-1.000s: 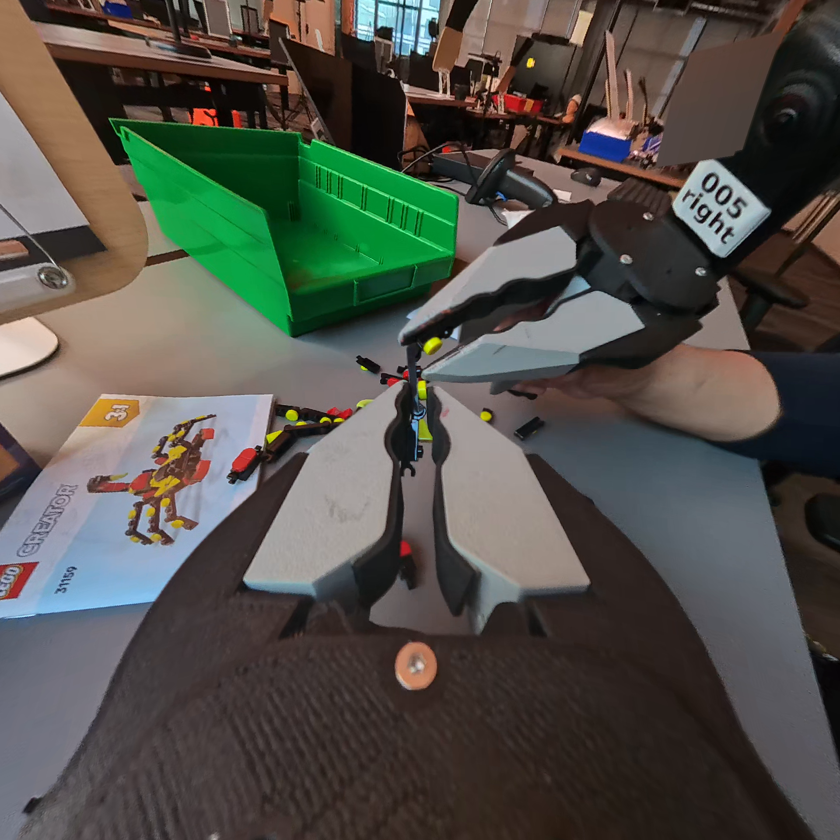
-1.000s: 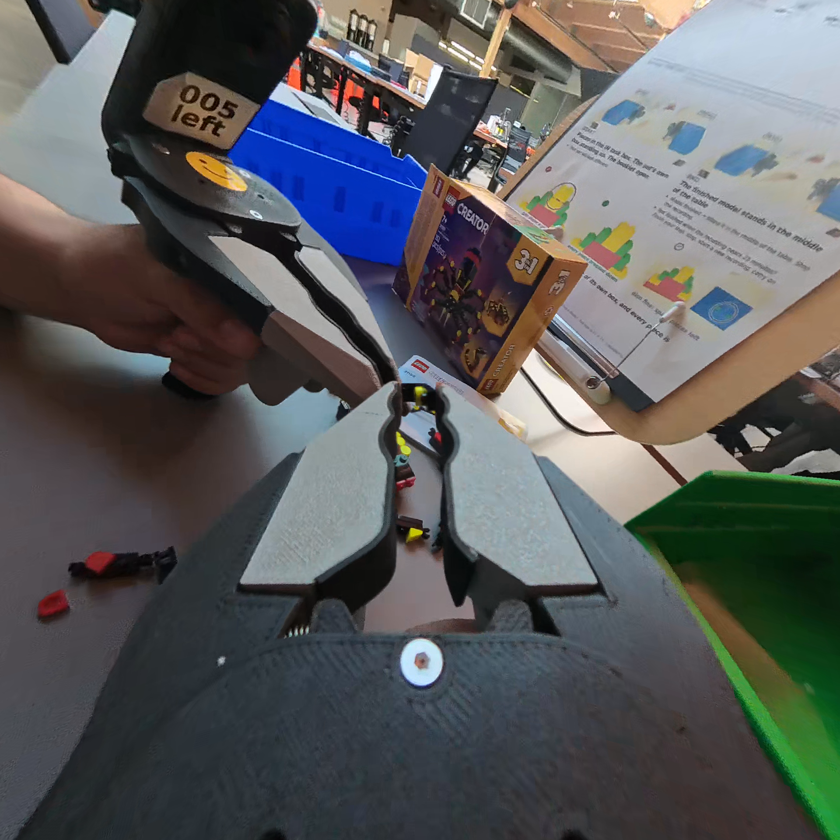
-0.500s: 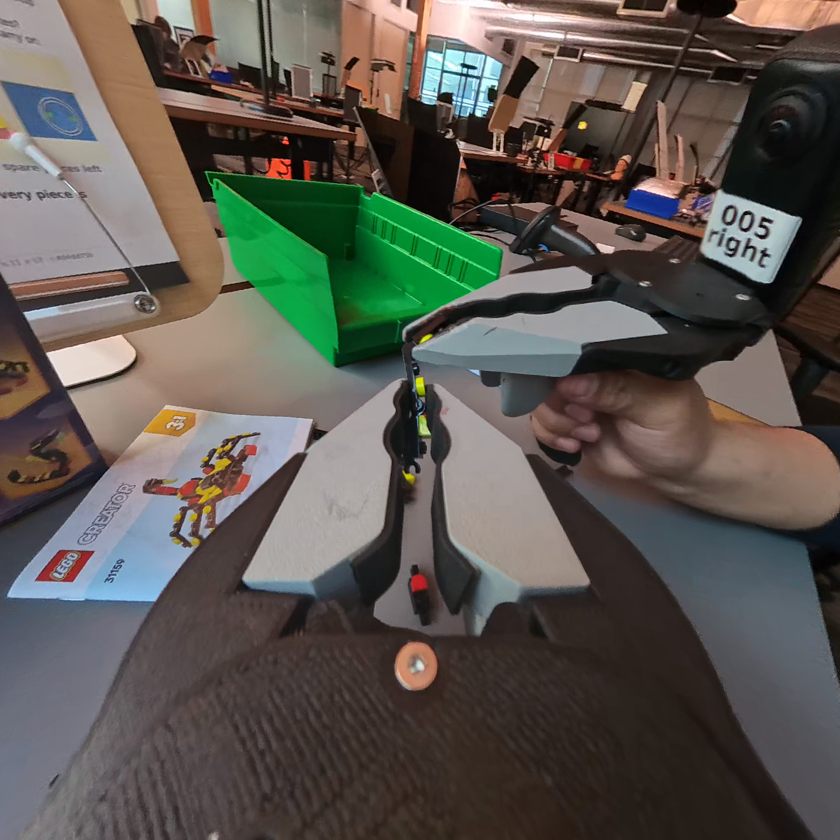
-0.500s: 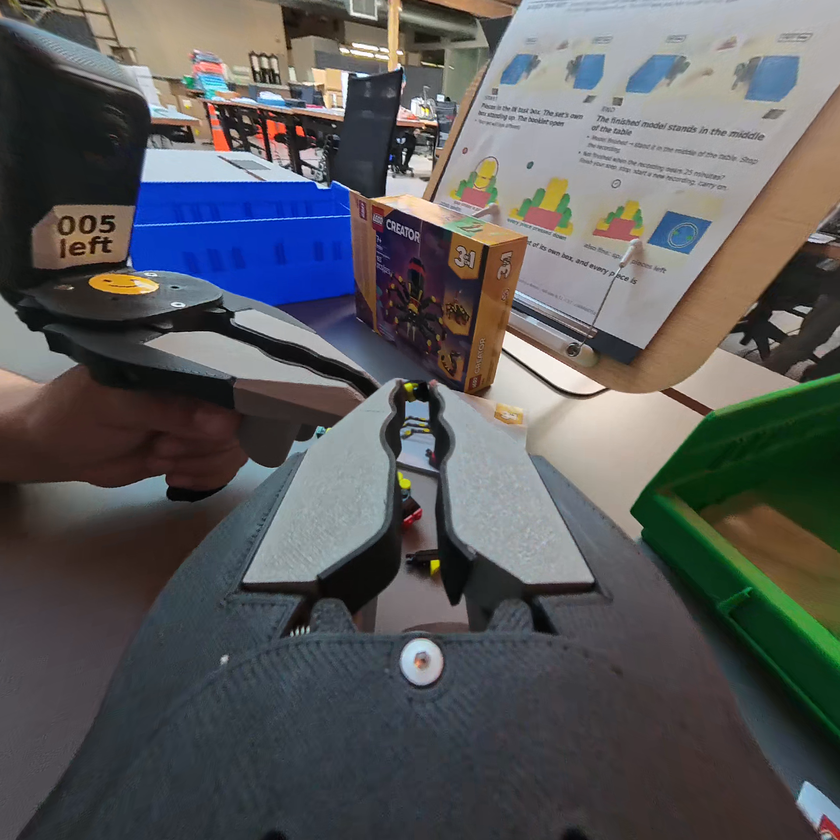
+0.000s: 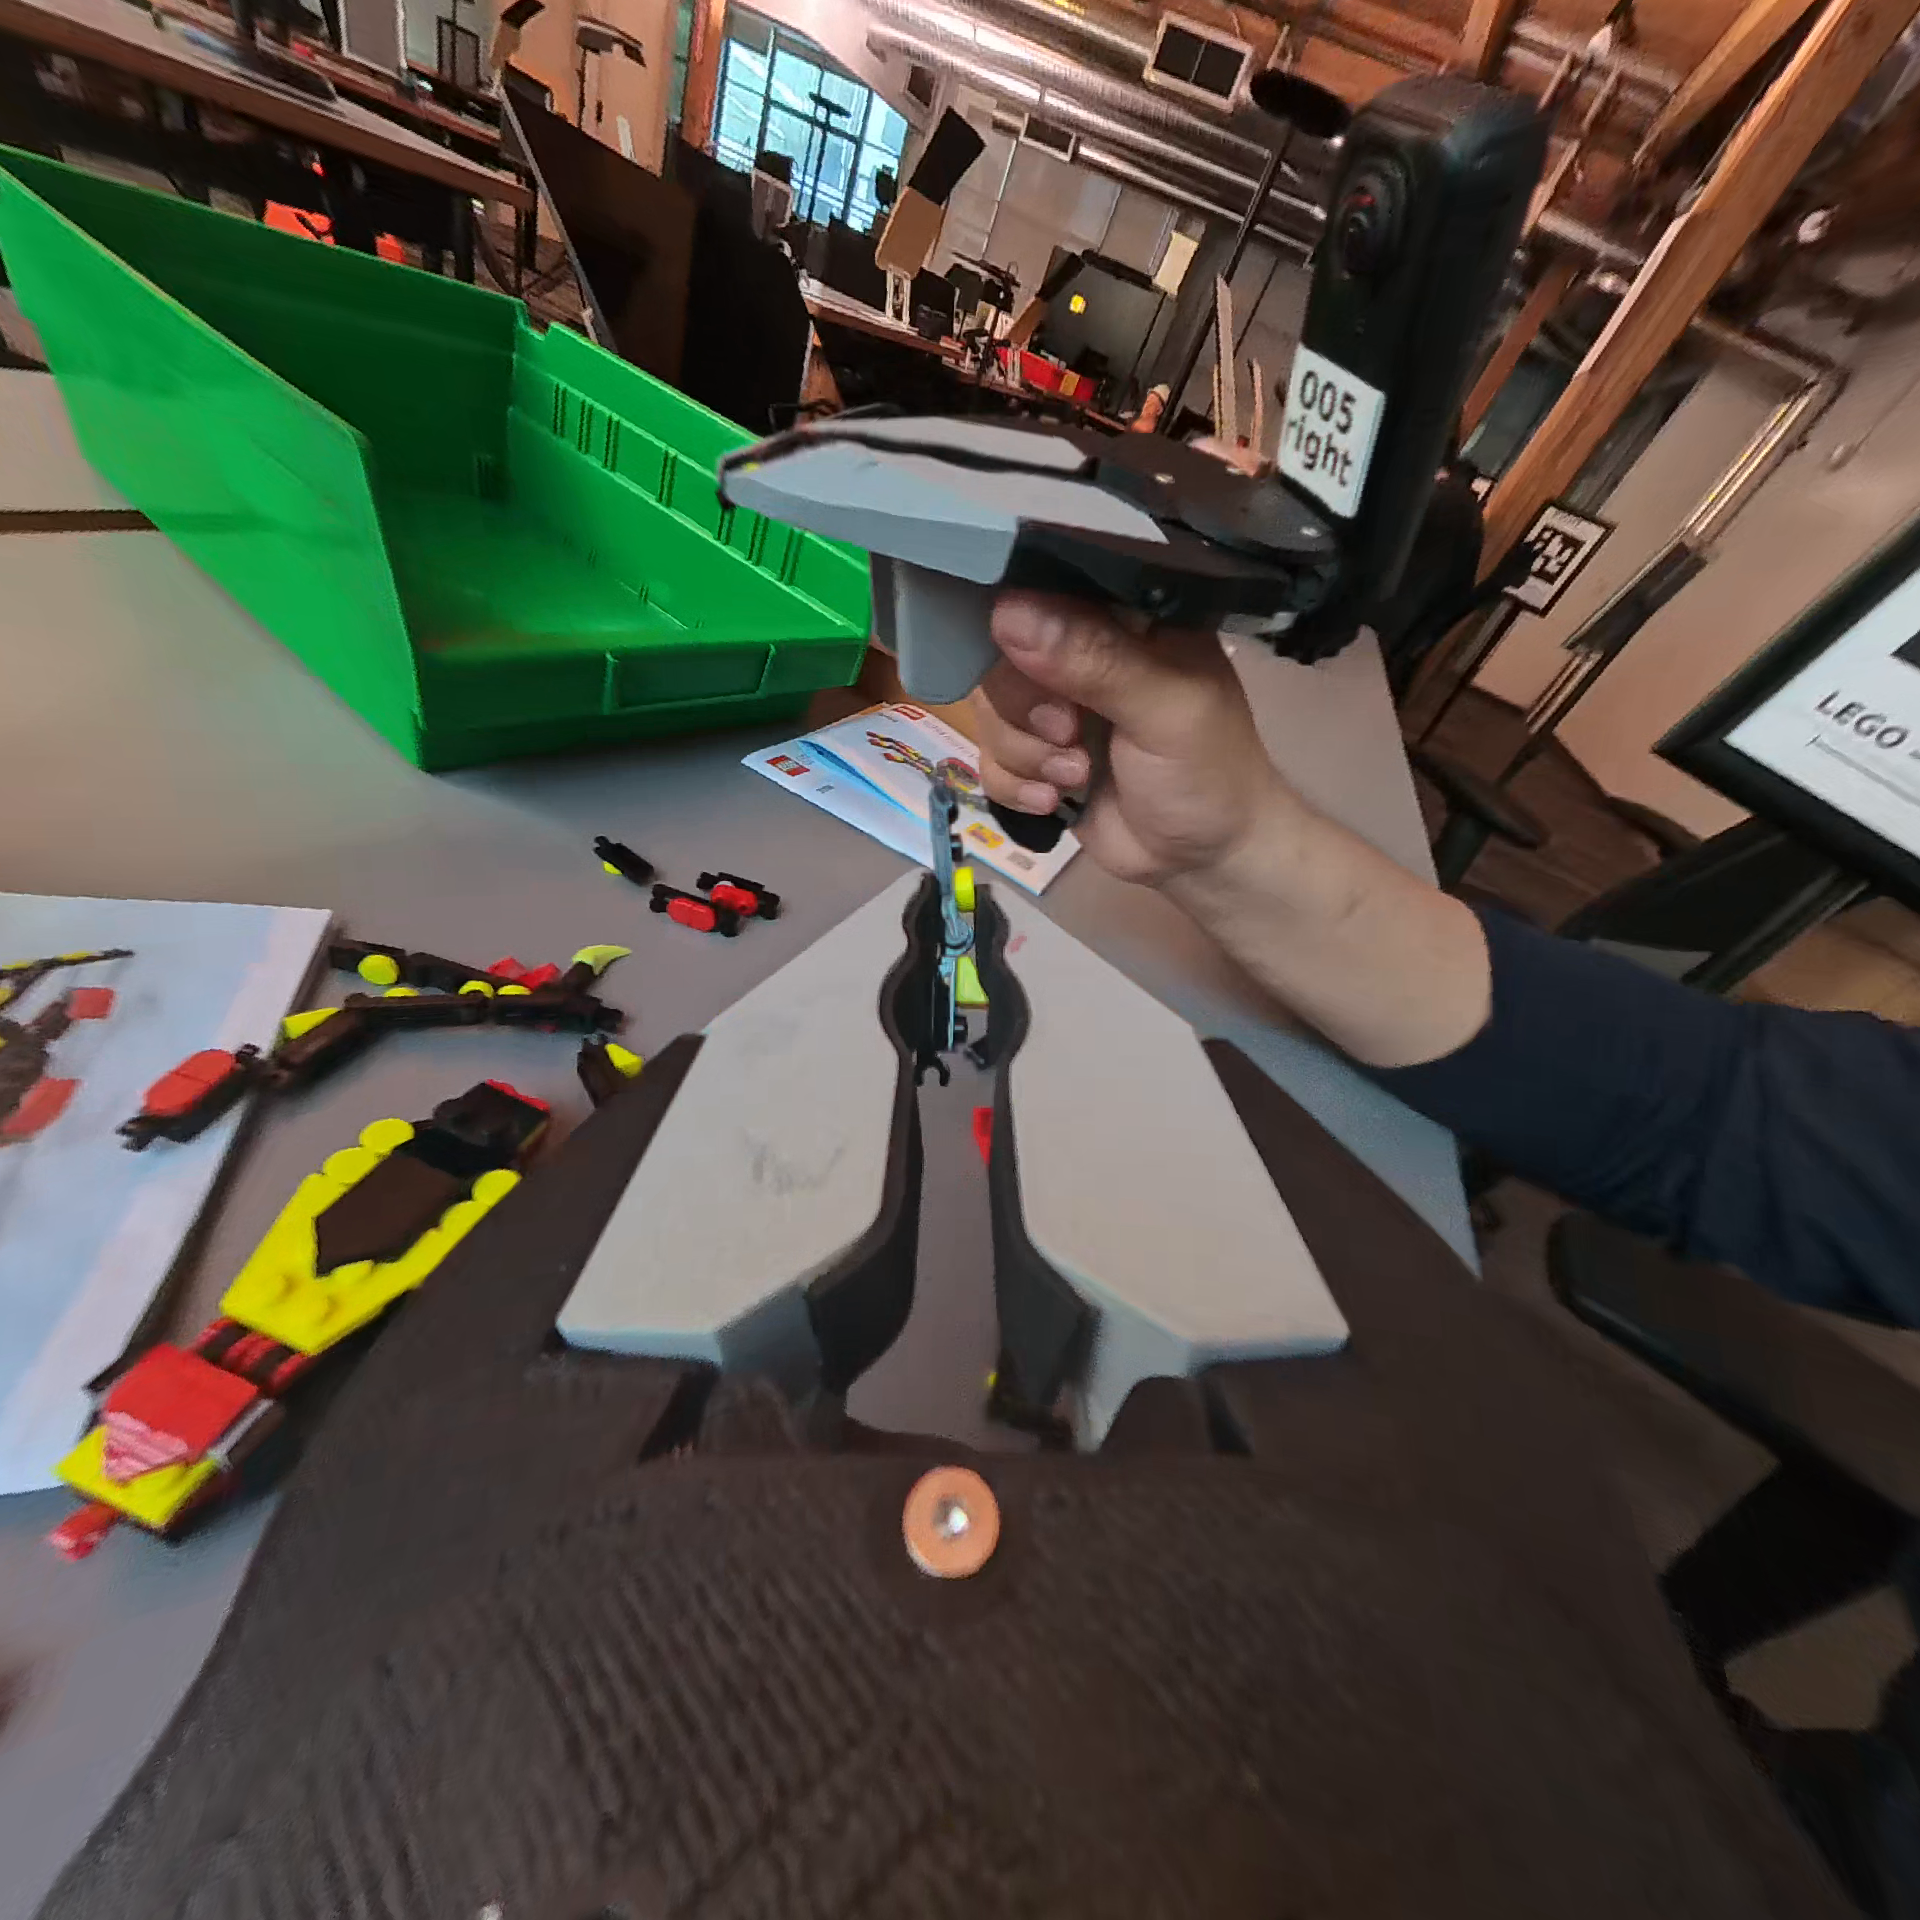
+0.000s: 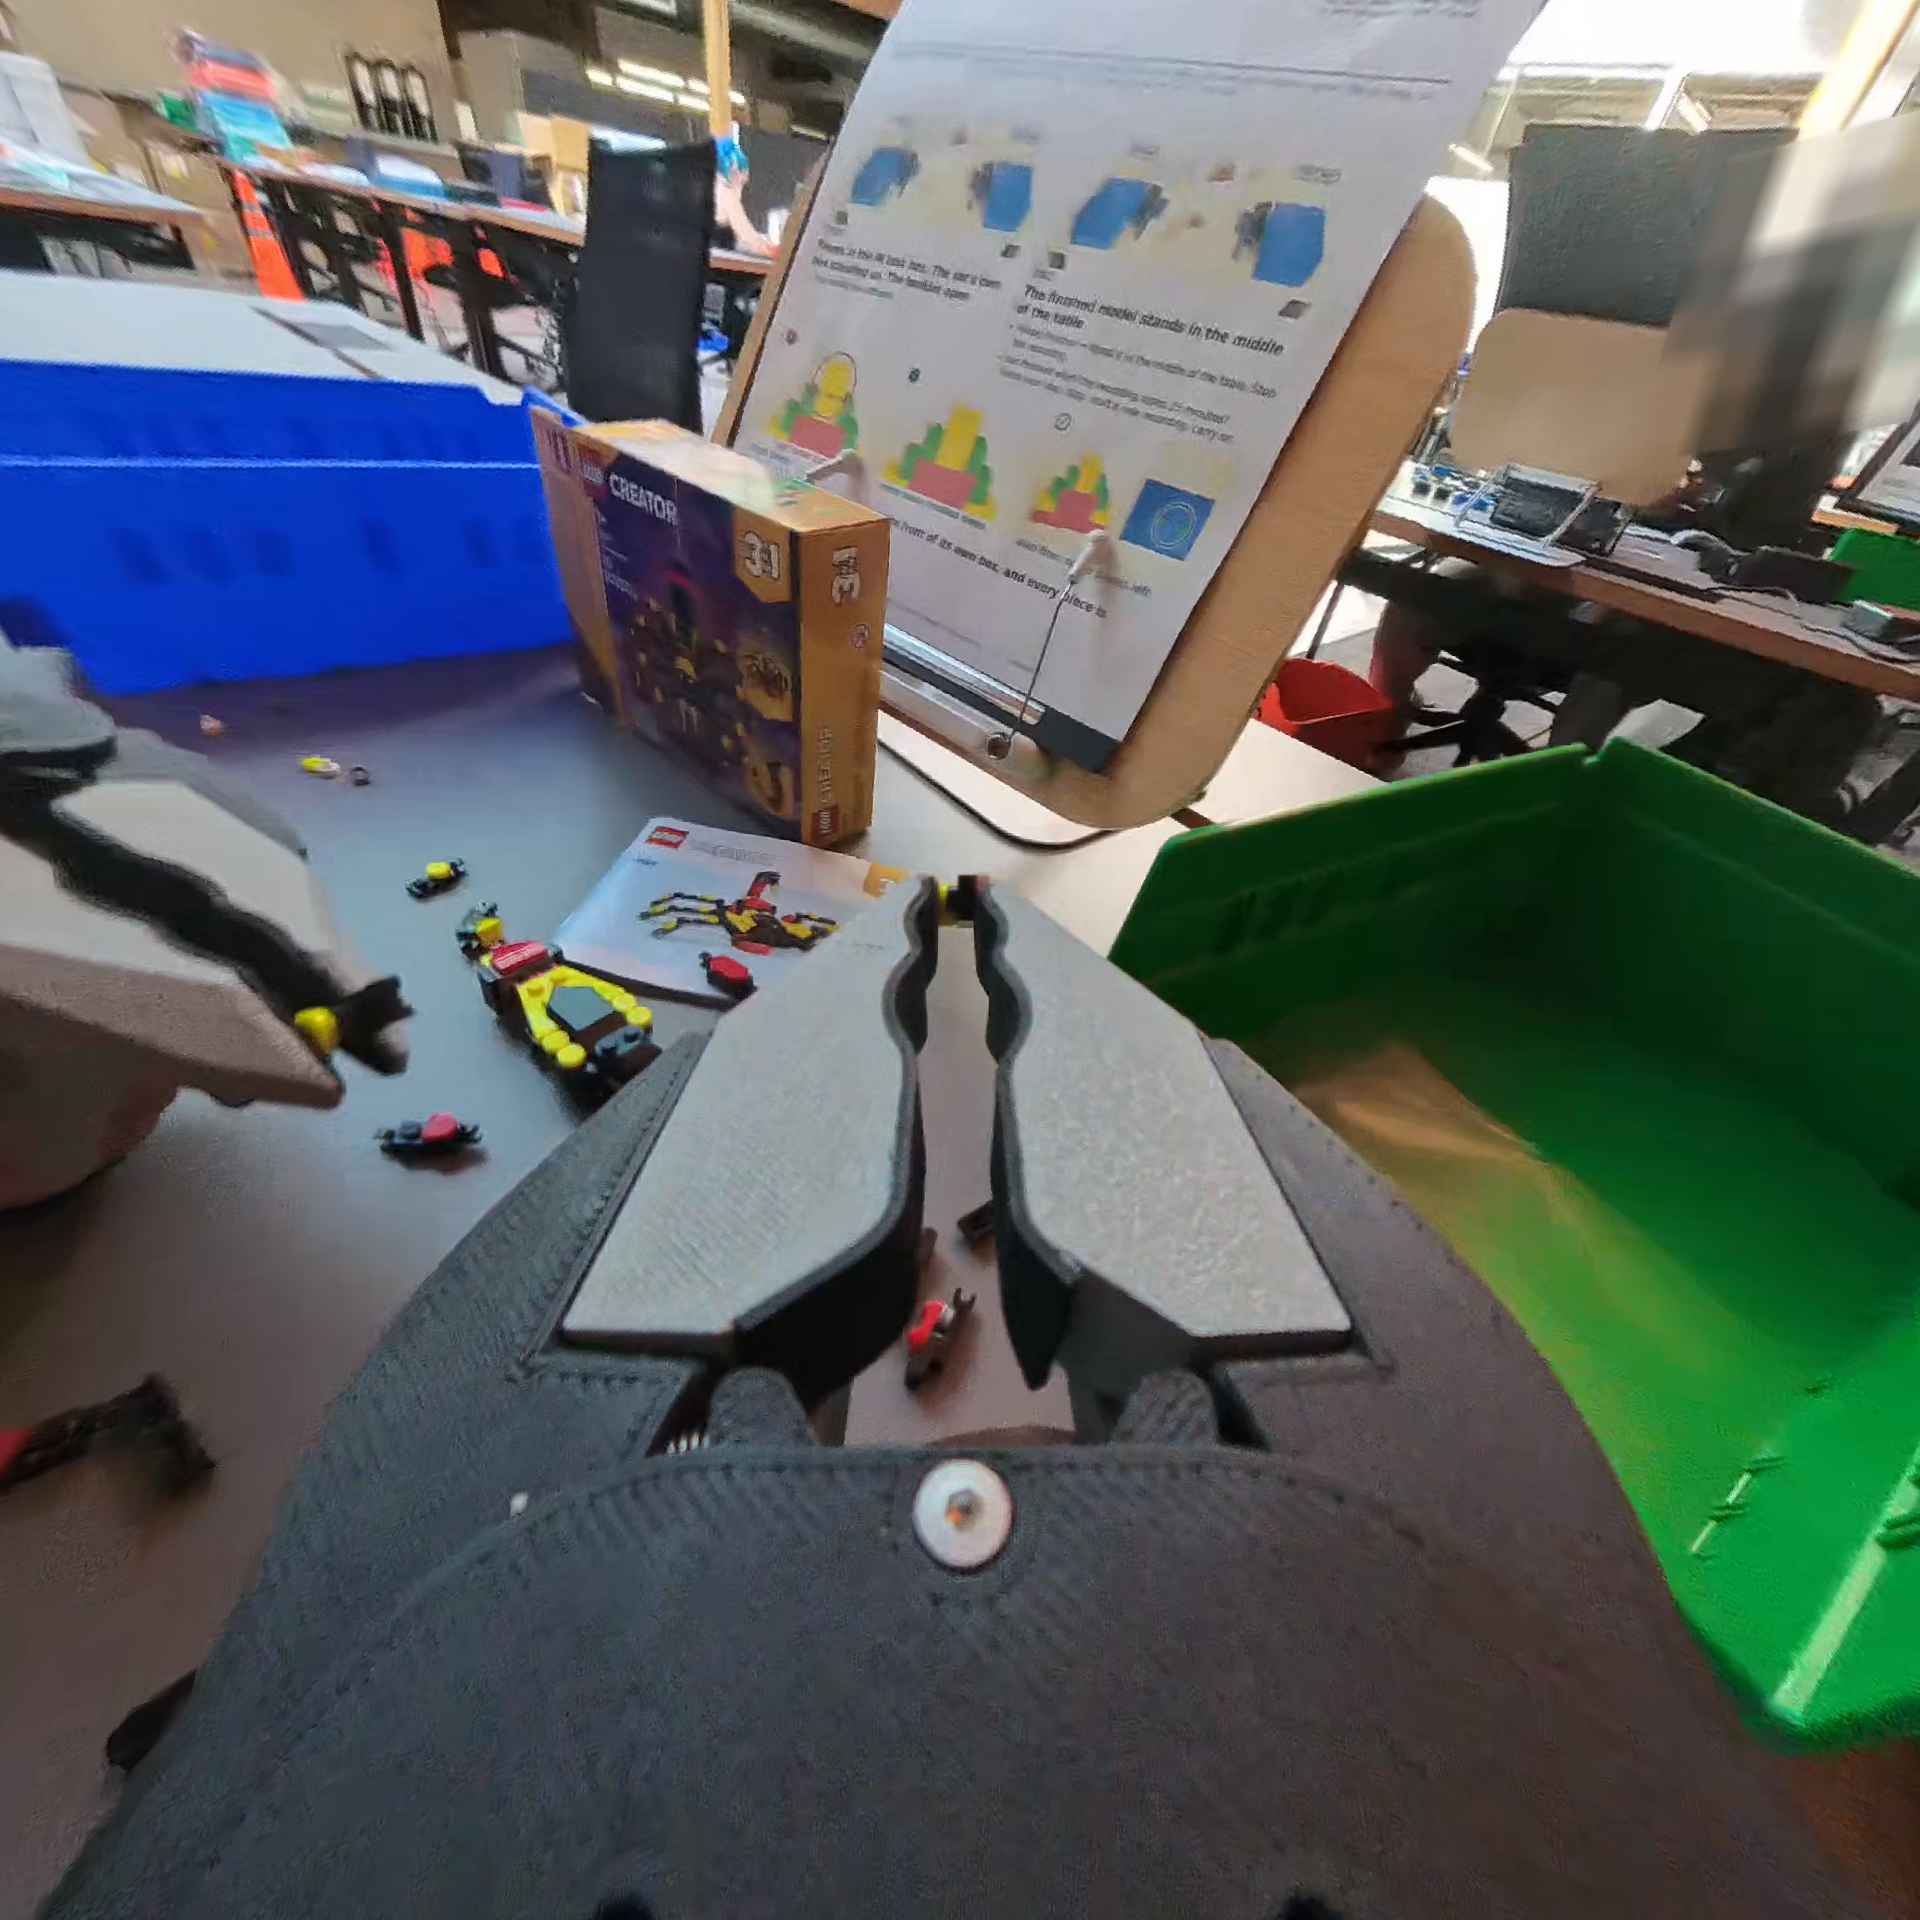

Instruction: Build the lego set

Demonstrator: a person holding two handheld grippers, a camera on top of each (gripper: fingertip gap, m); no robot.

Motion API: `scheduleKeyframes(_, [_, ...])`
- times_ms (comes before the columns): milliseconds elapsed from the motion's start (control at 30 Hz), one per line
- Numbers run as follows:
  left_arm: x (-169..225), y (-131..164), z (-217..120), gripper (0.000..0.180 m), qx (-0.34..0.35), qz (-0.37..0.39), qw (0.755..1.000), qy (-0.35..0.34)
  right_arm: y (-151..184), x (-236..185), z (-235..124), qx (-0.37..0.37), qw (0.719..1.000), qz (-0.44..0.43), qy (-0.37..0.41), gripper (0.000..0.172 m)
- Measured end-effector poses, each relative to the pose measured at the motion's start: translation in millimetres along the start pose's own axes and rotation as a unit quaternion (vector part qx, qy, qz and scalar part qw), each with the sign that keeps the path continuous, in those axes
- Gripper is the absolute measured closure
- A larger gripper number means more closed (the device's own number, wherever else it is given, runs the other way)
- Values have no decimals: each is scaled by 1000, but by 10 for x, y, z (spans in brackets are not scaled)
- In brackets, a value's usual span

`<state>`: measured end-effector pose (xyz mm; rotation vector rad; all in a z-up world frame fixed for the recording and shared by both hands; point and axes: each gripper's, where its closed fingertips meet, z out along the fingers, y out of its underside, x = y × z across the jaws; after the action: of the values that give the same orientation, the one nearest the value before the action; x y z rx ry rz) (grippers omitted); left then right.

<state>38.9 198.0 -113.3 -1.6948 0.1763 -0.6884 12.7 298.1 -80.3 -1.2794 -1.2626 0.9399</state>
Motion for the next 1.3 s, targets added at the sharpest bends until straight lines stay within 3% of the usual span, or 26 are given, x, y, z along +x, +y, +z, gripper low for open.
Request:
scheduleKeyframes(167, [-394, -145, -186, 177, 5, 9, 999, -50, 354, -446, 102, -96, 987, -67, -110, 169])
scheduleKeyframes(333, [-657, -248, -337, 177, 22, -38, 997, -63, 720, -839, 32, -184, 952, -24, -243, 165])
scheduleKeyframes(467, [-659, -84, -254, 177, -15, -36, 998, -56, 890, -827, 0, -227, 941, -18, -251, 148])
scheduleKeyframes(600, [-538, -17, -196, 177, -32, -24, 999, -32, 525, -773, 14, -138, 958, 29, -248, 147])
scheduleKeyframes(733, [-343, 33, -143, 177, -45, -16, 999, 17, 172, -860, -75, -47, 952, 80, -290, 146])
scheduleKeyframes(867, [-220, 45, -128, 177, -47, -5, 998, 46, 211, -1024, -82, -58, 937, 96, -332, 144])
scheduleKeyframes(1067, [-112, 109, -101, 177, -62, 1, 995, 73, 209, -1199, -94, -52, 921, 111, -371, 160])
scheduleKeyframes(1100, [-96, 113, -100, 175, -63, 3, 995, 76, 201, -1196, -98, -50, 921, 108, -372, 168])
scheduleKeyframes(1300, [-186, 44, -113, 166, -48, -13, 997, 56, 164, -1054, -55, -39, 936, 102, -333, 170])
